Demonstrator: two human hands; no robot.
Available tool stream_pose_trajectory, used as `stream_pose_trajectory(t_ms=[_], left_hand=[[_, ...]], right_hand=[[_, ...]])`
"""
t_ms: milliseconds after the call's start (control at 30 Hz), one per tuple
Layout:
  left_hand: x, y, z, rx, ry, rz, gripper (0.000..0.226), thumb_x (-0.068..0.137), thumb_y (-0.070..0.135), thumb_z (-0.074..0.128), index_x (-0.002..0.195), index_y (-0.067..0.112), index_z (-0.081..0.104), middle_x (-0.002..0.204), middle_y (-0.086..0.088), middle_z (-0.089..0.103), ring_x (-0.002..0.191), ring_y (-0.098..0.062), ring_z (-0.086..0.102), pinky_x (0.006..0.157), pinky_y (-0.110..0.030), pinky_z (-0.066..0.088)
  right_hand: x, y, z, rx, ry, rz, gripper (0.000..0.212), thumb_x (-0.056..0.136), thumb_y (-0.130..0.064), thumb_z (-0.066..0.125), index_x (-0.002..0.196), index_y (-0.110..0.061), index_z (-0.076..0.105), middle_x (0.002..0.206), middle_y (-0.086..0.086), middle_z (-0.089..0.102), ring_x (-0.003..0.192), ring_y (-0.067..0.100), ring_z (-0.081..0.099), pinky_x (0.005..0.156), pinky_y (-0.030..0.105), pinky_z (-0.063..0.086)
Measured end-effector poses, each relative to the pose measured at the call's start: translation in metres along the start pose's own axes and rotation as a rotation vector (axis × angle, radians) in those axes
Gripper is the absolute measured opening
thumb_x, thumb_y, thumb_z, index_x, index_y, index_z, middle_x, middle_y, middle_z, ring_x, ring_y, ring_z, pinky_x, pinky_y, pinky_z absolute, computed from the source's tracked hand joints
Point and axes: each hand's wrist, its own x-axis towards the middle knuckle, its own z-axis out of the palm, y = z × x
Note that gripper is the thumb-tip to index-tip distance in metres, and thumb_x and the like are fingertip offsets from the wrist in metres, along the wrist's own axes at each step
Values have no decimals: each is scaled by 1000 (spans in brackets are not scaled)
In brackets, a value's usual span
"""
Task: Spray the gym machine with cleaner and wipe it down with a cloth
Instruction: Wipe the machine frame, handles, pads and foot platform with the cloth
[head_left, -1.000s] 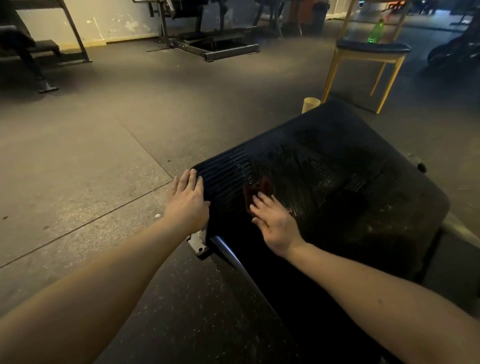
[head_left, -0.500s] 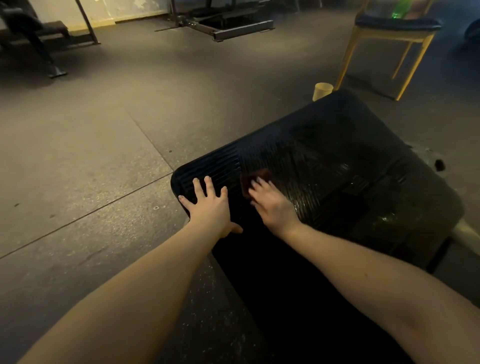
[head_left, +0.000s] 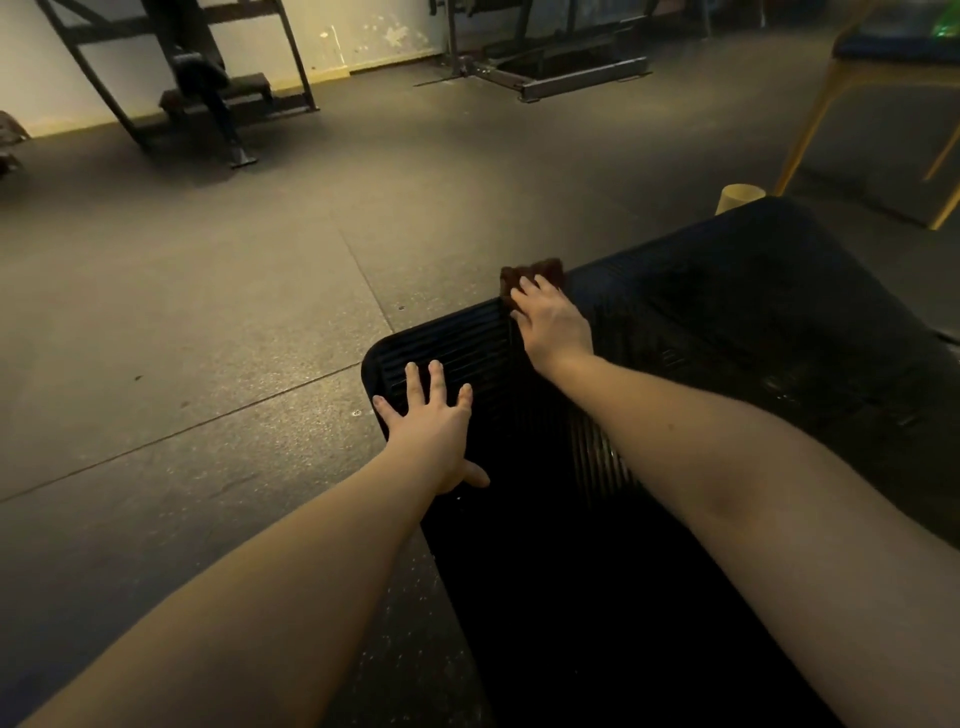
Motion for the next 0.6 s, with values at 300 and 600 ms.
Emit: stream_pose_trajectory(t_ms=[300,600], left_hand=[[3,27,-7,-25,122,27,113,88,60,70,164,12,1,171,-14,-15,155,-39,-22,119,-75,2],[39,47,-26,-62,69,-6,117,84,61,75,165,28,-2,169,-14,-23,152,-46,-25,113,-82,5]], right_hand=[[-201,32,39,94,-16,-111,47,99,-21,45,143,-14,57,154,8,52,145,27,46,113,53,46],[-157,59,24,-12,9,-172,43,100,-24,48,133,-3,66,147,15,58,141,30,51,117,51,40]])
